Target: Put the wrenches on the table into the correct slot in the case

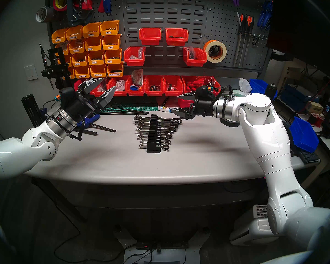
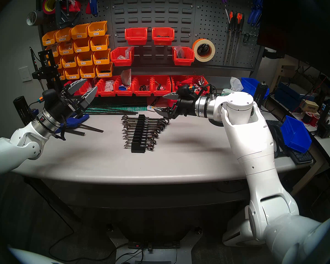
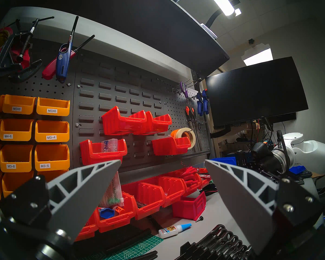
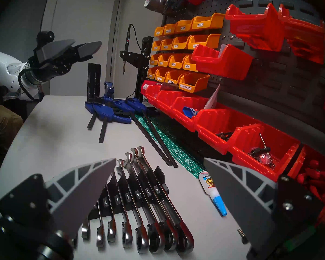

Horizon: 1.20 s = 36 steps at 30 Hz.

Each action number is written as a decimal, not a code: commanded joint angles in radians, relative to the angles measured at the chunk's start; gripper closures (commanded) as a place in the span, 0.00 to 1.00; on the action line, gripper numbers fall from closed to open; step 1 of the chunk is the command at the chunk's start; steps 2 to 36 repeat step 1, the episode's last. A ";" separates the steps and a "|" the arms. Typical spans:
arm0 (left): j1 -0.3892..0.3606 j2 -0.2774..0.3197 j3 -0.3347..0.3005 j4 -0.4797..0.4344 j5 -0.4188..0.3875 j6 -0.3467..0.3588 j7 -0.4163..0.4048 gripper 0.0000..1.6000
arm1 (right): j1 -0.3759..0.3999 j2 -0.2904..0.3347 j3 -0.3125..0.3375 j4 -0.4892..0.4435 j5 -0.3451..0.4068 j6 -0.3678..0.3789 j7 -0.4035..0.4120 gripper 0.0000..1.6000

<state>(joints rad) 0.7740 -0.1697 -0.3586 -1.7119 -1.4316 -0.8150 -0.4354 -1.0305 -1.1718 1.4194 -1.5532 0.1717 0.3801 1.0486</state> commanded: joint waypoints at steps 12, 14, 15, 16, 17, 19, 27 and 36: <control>-0.025 0.000 -0.025 0.000 -0.002 -0.017 0.003 0.00 | 0.024 -0.001 0.015 -0.026 0.008 -0.004 -0.001 0.00; -0.025 0.000 -0.025 0.000 -0.002 -0.017 0.003 0.00 | 0.024 -0.001 0.015 -0.026 0.008 -0.004 -0.001 0.00; -0.025 0.000 -0.025 0.000 -0.002 -0.017 0.003 0.00 | 0.024 -0.001 0.015 -0.026 0.008 -0.004 -0.001 0.00; -0.025 0.000 -0.025 0.000 -0.002 -0.017 0.003 0.00 | 0.024 -0.001 0.015 -0.026 0.008 -0.004 -0.001 0.00; -0.025 0.000 -0.025 0.000 -0.002 -0.017 0.003 0.00 | 0.024 -0.001 0.015 -0.026 0.008 -0.004 -0.001 0.00; -0.025 0.000 -0.025 0.000 -0.002 -0.017 0.003 0.00 | 0.024 -0.001 0.015 -0.026 0.008 -0.004 -0.001 0.00; -0.025 0.000 -0.025 0.000 -0.002 -0.017 0.003 0.00 | 0.024 -0.001 0.015 -0.026 0.008 -0.004 -0.001 0.00; -0.025 0.000 -0.025 0.000 -0.002 -0.017 0.003 0.00 | 0.024 -0.001 0.015 -0.026 0.008 -0.004 -0.001 0.00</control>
